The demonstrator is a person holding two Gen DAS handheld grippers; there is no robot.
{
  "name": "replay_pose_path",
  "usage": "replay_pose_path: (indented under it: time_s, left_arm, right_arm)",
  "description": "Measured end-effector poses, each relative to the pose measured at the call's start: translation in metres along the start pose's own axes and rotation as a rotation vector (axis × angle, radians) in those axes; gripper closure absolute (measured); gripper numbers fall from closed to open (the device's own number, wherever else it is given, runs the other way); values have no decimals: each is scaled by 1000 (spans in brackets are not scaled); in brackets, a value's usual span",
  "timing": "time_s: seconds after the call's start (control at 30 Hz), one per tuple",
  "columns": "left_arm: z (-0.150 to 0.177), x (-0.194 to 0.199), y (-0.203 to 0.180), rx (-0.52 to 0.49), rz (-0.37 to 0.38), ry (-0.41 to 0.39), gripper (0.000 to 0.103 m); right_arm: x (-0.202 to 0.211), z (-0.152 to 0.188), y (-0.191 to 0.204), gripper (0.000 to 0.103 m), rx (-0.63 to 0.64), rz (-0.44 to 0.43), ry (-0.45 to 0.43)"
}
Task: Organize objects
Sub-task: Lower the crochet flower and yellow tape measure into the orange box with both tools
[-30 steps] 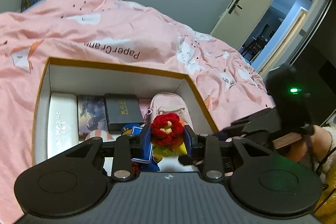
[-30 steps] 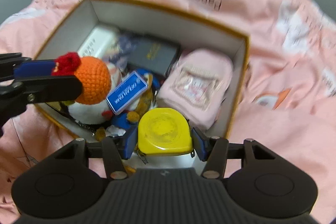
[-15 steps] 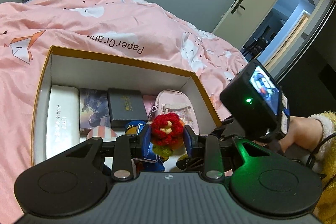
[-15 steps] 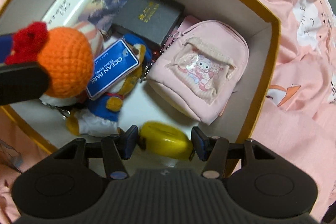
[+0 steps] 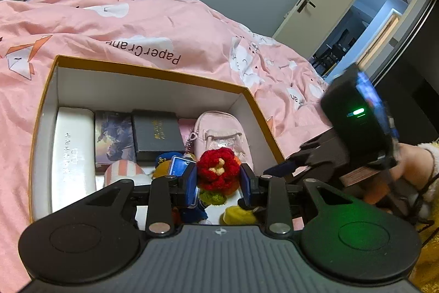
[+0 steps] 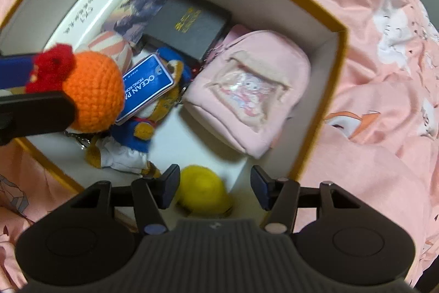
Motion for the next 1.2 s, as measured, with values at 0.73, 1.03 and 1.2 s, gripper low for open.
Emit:
replay_pose_path:
  time_s: [0.73,1.03,1.2]
  left_arm:
    - [34,-85,-39,-269,-162,258,65]
    - [36,-92,-36,-328,-260,235,61]
    - [33,-91,-34,-353,-290,194,52]
  right_arm:
    - [32,39,-66,41,-539,-10,-567]
    - [19,44,-56,40,-521,-16,-543]
    - [21,45,-54,36,-513,-1,-543]
Point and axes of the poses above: each gripper's, at about its wrist camera, not at the fingertips, and x roughly against the way its jaws point, y to its left, z to its underside, the point moved 10 cm from there along -x, roughly the way its jaws point, and after that the axes turned 4 degrees about -x, right-handed, at the moved point
